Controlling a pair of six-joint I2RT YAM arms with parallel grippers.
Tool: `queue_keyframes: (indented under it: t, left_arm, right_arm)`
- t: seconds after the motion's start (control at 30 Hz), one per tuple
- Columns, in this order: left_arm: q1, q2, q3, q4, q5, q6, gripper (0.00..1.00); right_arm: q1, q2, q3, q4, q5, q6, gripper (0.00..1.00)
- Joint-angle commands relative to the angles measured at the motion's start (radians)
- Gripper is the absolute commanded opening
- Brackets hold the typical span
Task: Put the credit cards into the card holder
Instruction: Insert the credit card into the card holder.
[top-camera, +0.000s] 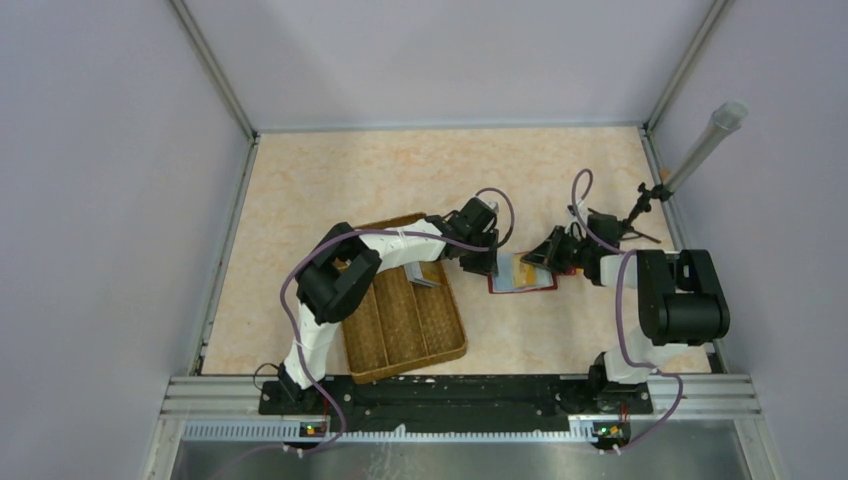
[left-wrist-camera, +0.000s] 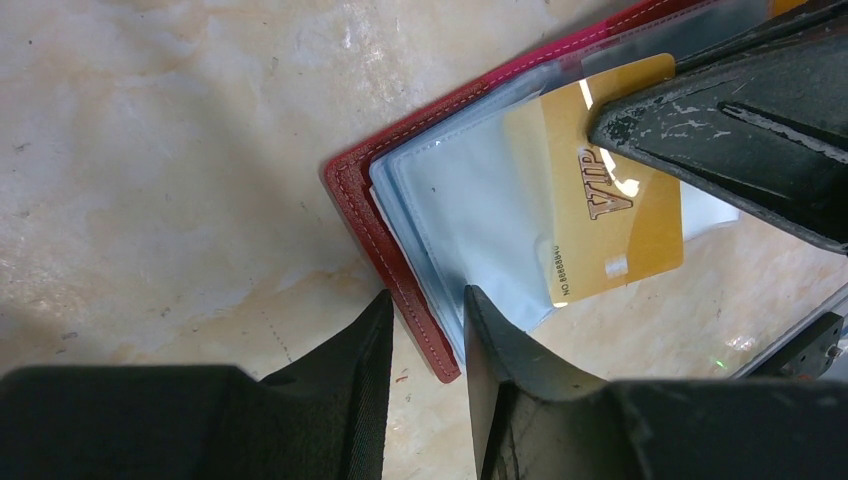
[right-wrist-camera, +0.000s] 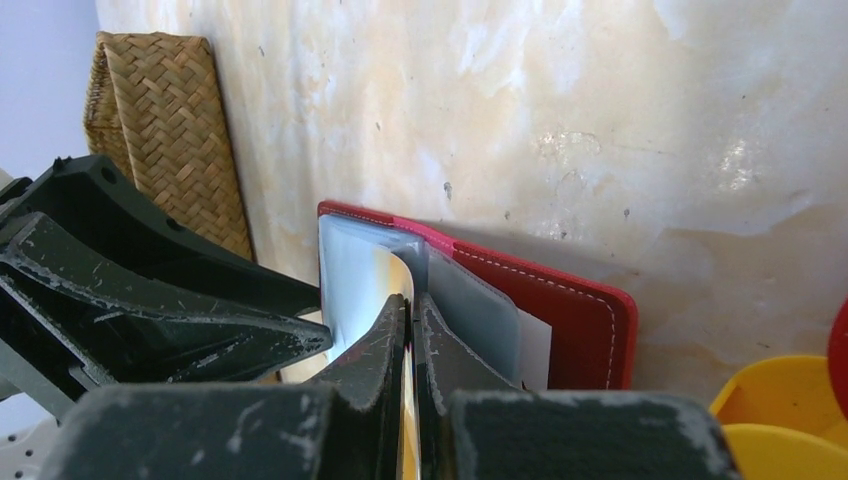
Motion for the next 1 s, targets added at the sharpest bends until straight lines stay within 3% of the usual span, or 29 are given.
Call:
queue_keyframes:
  t: [0.0,0.4,0.97]
  left_arm:
    - [-0.003,0.032,0.004,-0.006,0.009,0.004,0.33]
    - [-0.001,0.028,0.001,-0.018,-0.010,0.010,0.33]
    - [-0.001,0.028,-0.001,-0.023,-0.013,0.011,0.33]
  right_arm:
    - [0.038,0.018,-0.035,0.033,0.106,-0.007,0.00]
    - [0.024,-0.014,0.051,-0.132,0.176,-0.128,0.00]
    - [0.008,0.014,0.125,-0.153,0.126,-0.197,0.00]
